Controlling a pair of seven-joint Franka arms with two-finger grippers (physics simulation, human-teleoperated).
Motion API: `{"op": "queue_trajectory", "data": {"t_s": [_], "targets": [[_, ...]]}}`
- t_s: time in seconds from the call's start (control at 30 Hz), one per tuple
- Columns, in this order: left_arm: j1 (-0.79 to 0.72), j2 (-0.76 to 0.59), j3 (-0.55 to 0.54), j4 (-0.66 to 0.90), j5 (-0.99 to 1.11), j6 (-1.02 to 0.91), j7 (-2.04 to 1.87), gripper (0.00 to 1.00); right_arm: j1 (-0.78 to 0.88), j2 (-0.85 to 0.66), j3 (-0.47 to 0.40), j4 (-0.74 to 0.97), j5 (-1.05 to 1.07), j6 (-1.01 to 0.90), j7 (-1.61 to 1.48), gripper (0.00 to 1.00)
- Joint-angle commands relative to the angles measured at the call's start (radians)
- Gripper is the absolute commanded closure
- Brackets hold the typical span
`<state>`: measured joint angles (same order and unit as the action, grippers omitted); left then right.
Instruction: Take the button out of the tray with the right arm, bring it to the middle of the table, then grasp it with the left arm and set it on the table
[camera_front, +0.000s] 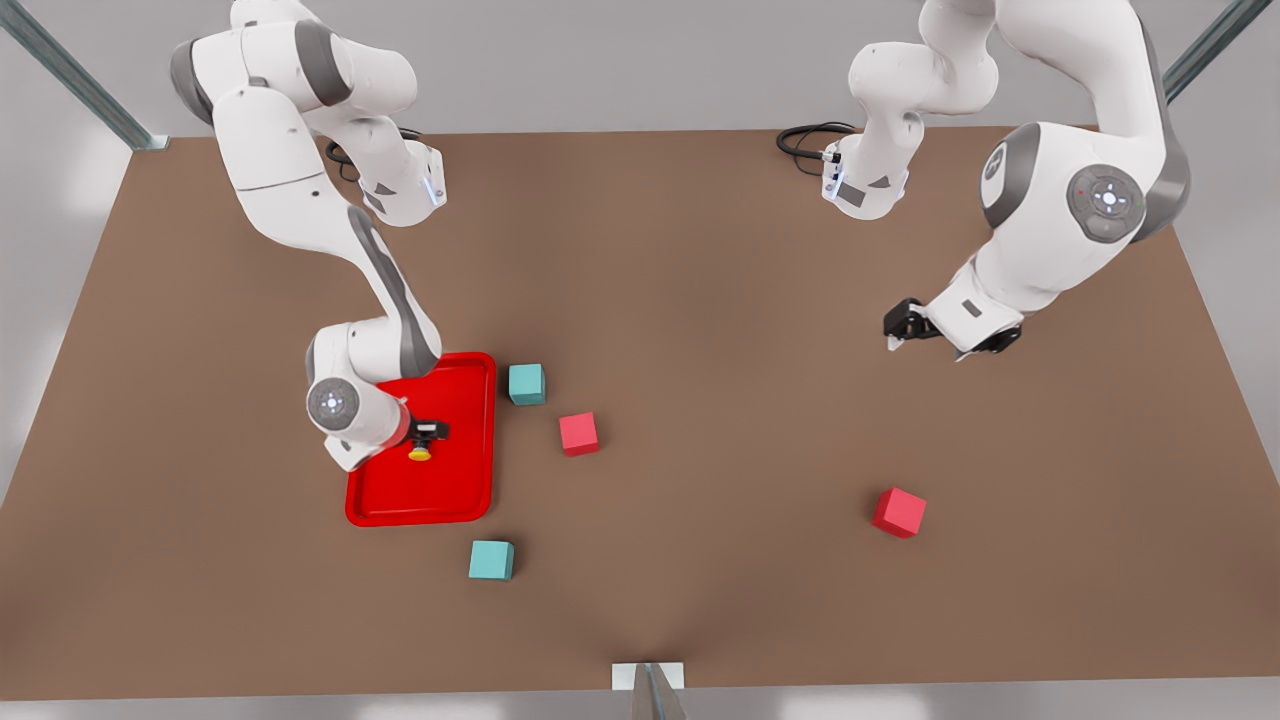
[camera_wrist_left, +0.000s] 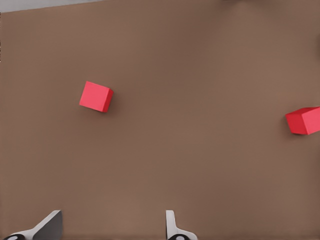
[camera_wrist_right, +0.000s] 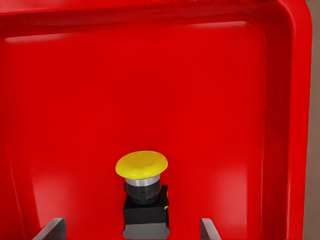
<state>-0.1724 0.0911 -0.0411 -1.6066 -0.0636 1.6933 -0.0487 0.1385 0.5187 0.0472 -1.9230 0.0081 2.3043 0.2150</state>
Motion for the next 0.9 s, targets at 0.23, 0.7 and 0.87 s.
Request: {"op": "queue_trajectory", "data": {"t_s": [0.23, 0.7, 0.87], "targets": [[0.002, 0.006, 0.0, 0.0, 0.001, -0.003, 0.0, 0.0, -0.01, 0.032, -0.001, -0.002, 0.001, 0.122, 0.032, 0.0], [0.001, 0.013, 0.0, 0.0, 0.001, -0.004, -0.008, 0.0, -0.011, 0.012, 0.0, -0.174, 0.001, 0.261, 0.041, 0.0], [0.001, 0.015, 0.0, 0.0, 0.002, -0.004, -0.008, 0.0, -0.005, -0.006, 0.007, -0.174, 0.001, 0.261, 0.07, 0.0]]}}
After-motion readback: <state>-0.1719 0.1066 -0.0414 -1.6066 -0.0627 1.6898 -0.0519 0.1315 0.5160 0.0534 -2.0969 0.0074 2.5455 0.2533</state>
